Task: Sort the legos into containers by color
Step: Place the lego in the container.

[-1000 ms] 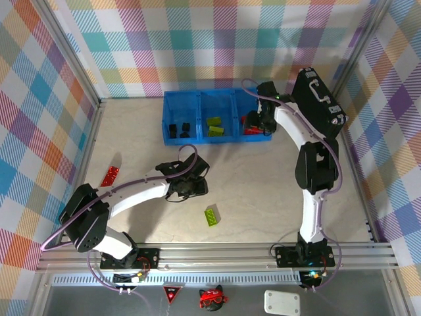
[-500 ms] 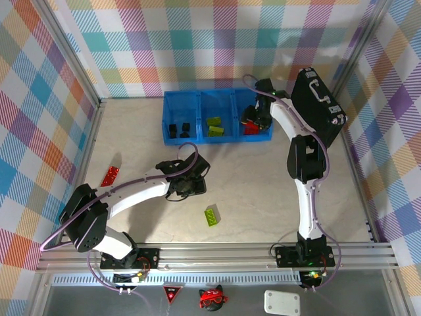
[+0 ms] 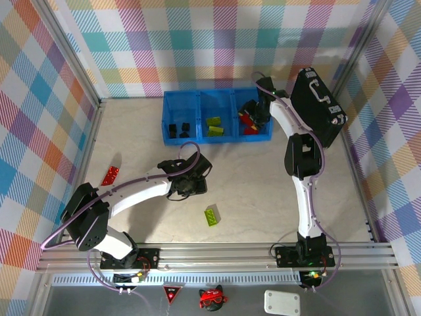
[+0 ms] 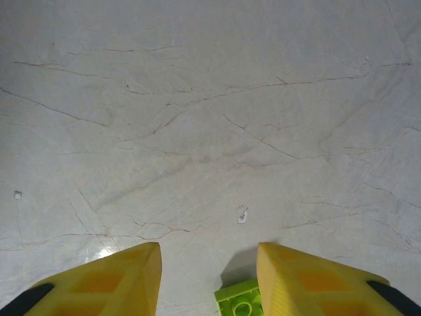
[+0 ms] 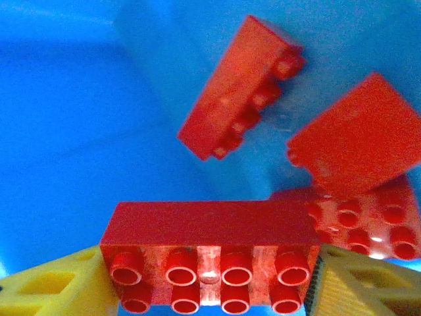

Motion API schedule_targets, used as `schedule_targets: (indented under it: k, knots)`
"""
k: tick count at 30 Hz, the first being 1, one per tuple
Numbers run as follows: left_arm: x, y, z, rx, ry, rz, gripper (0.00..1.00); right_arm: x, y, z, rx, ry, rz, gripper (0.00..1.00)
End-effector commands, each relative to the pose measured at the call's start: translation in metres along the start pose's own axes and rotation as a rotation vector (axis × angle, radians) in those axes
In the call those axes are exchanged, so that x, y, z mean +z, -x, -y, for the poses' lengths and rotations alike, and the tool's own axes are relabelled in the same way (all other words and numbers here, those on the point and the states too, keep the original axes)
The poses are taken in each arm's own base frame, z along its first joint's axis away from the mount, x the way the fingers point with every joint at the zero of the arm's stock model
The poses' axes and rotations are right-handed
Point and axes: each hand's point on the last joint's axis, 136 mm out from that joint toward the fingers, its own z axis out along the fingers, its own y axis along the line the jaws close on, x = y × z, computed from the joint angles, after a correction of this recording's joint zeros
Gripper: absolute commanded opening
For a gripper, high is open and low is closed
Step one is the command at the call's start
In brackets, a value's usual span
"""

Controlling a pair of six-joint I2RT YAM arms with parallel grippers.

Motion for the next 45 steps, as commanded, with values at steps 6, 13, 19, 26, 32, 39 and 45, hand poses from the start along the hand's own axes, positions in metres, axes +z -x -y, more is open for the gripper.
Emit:
schedule_targets:
  k: [6,13,19,26,32,39,45]
  knots:
    - [-0.009,0.000,-0.003,0.016,0.030,0.014,0.43,0.012,0.001,-0.003,0.056,0.018,-0.025,0.75]
    - [-0.008,-0.001,-0.003,0.018,0.030,0.013,0.43,-0.001,0.004,-0.004,0.029,0.001,0.002,0.78]
    - [-0.007,-0.004,0.001,0.025,0.020,0.007,0.43,-0.023,0.004,-0.014,-0.001,0.019,0.025,0.77]
    - [-0.002,-0.014,0.007,0.039,0.024,-0.011,0.43,-0.057,-0.002,-0.022,-0.049,0.050,0.048,0.76]
    - [0.006,-0.030,0.013,0.045,0.043,-0.033,0.43,-0.088,-0.011,-0.026,-0.078,0.085,0.079,0.75]
    - [0.015,-0.053,0.018,0.057,0.083,-0.071,0.43,-0.117,-0.021,-0.027,-0.117,0.112,0.102,0.75]
    - [0.025,-0.077,0.019,0.060,0.121,-0.112,0.46,-0.130,-0.028,-0.028,-0.139,0.132,0.105,0.75]
